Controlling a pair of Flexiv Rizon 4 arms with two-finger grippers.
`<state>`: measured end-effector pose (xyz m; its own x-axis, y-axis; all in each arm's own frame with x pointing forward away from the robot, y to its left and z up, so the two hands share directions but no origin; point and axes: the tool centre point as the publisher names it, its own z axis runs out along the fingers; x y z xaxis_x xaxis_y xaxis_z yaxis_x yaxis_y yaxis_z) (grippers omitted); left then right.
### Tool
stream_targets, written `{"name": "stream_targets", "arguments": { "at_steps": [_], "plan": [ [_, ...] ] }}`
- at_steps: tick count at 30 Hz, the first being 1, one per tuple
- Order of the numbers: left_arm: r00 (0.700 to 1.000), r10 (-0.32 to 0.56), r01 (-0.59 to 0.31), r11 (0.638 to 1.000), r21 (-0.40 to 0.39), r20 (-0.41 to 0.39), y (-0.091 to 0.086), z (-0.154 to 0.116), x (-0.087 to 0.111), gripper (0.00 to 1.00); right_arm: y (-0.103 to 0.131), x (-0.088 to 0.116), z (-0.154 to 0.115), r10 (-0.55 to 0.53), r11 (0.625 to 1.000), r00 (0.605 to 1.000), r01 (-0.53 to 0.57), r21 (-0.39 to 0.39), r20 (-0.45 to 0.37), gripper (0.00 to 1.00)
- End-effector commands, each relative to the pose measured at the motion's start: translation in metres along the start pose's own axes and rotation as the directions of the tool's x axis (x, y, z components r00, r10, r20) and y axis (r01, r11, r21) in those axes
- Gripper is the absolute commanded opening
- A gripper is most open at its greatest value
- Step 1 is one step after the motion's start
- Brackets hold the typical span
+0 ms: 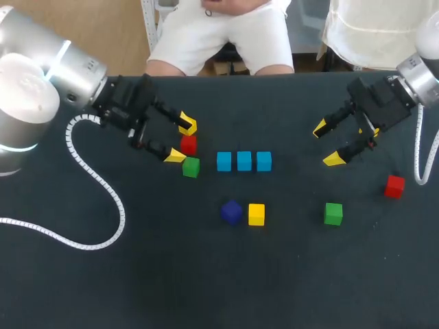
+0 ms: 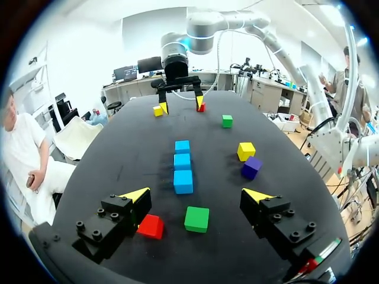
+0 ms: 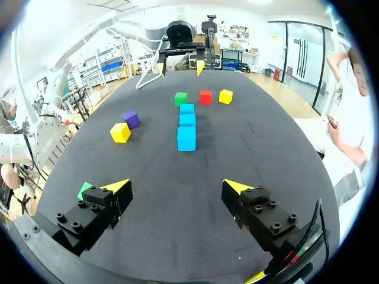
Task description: Place the blue cubes, place green cubes on the blue cubes, place the yellow cubes on the green cubes, then place the red cubes on the yellow cubes, and place purple cube on the red cubes.
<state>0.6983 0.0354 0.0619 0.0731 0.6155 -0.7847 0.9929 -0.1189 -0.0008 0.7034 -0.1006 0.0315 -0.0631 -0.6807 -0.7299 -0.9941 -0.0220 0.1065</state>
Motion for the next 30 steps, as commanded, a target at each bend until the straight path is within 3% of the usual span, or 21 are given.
{"name": "stream_targets", "arguments": {
  "at_steps": [1, 5, 10, 16, 24, 30],
  "plan": [
    [1.0, 0.001, -0.001, 1.0, 0.004, 0.0, 0.002, 0.0, 0.001, 1.0, 0.025, -0.003, -0.022, 0.028, 0.996, 0.999, -0.025, 0.081, -0.044, 1.0],
    [1.0, 0.001, -0.001, 1.0, 0.004, 0.0, 0.002, 0.0, 0.001, 1.0, 0.046, 0.0, -0.027, 0.09, 0.988, 0.991, -0.077, 0.13, -0.098, 1.0],
    [1.0, 0.001, -0.001, 1.0, 0.004, 0.0, 0.002, 0.0, 0.001, 1.0, 0.073, 0.007, -0.022, 0.131, 0.985, 0.984, -0.116, 0.126, -0.122, 1.0],
    [1.0, 0.001, -0.001, 1.0, 0.004, 0.0, 0.002, 0.0, 0.001, 1.0, 0.112, 0.017, -0.021, 0.069, 0.991, 0.991, -0.056, 0.12, -0.113, 1.0],
    [1.0, 0.001, -0.001, 1.0, 0.004, 0.0, 0.002, 0.0, 0.001, 1.0, 0.139, 0.023, -0.016, 0.128, 0.988, 0.983, -0.114, 0.106, -0.133, 1.0],
    [1.0, 0.001, -0.001, 1.0, 0.004, 0.0, 0.002, 0.0, 0.001, 1.0, 0.163, 0.027, -0.008, 0.178, 0.975, 0.974, -0.155, 0.161, -0.137, 1.0]
  ]
}}
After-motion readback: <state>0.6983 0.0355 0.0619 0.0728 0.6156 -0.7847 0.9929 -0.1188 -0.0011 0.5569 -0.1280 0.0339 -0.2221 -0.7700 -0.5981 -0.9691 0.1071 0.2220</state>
